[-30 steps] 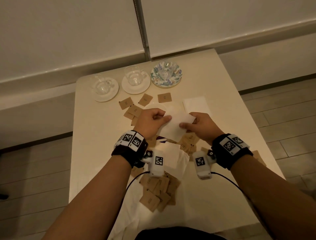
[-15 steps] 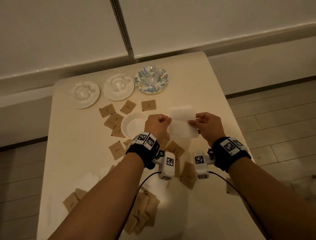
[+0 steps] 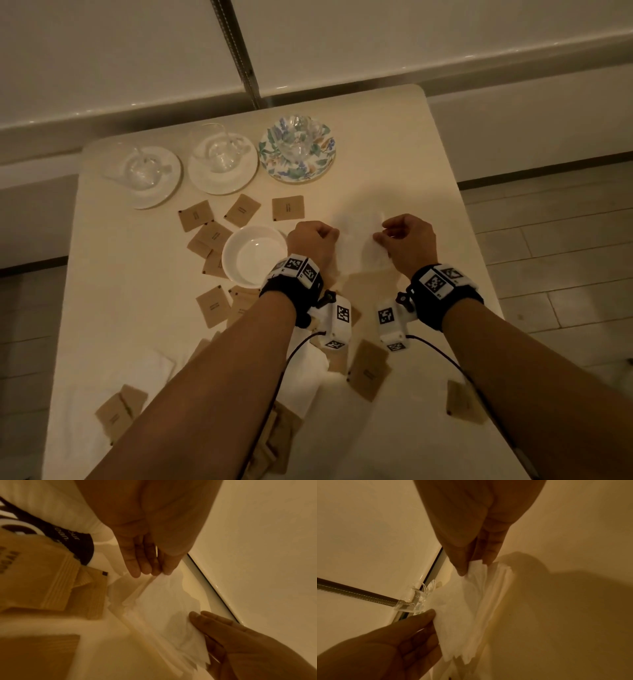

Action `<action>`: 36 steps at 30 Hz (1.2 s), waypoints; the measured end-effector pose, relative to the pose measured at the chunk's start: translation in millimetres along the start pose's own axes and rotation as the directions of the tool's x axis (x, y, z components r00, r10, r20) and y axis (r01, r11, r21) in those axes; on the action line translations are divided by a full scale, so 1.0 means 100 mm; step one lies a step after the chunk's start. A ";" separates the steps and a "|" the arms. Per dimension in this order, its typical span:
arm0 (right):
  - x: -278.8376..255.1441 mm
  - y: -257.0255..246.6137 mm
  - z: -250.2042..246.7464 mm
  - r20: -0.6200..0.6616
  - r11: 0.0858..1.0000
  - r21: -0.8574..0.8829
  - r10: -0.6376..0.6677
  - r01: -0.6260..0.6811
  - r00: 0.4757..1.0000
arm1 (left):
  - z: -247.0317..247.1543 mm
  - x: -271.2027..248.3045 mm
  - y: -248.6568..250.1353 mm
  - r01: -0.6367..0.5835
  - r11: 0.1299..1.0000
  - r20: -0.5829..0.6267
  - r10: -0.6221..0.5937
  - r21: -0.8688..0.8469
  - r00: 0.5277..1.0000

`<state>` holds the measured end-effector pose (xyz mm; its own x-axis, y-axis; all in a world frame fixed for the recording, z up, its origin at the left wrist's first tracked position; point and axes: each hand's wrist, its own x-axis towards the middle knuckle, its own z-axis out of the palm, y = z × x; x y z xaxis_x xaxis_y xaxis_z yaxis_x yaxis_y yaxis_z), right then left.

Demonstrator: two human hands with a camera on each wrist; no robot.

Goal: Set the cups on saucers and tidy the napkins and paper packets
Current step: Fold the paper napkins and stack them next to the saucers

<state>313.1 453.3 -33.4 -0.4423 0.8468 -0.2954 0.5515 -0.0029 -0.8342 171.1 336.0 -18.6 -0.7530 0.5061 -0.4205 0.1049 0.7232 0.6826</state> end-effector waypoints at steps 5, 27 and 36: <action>0.05 0.03 0.05 -0.021 0.999 -0.042 -0.030 0.030 0.999 | 0.07 0.01 0.03 0.011 0.999 -0.018 -0.011 0.037 1.000; -0.09 0.04 -0.04 0.414 0.644 -0.642 -0.168 0.417 0.895 | 0.20 -0.24 -0.03 -0.324 0.869 0.290 0.222 0.373 0.931; -0.66 -0.21 -0.01 0.296 0.797 -0.480 -0.247 0.367 0.923 | -0.19 -0.64 -0.12 -0.358 0.923 0.208 0.325 0.143 0.922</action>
<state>331.3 397.9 3.6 -0.7536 0.6248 -0.2045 0.6166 0.5639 -0.5494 205.7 285.7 11.4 -0.5250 0.8000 -0.2905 0.4587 0.5535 0.6952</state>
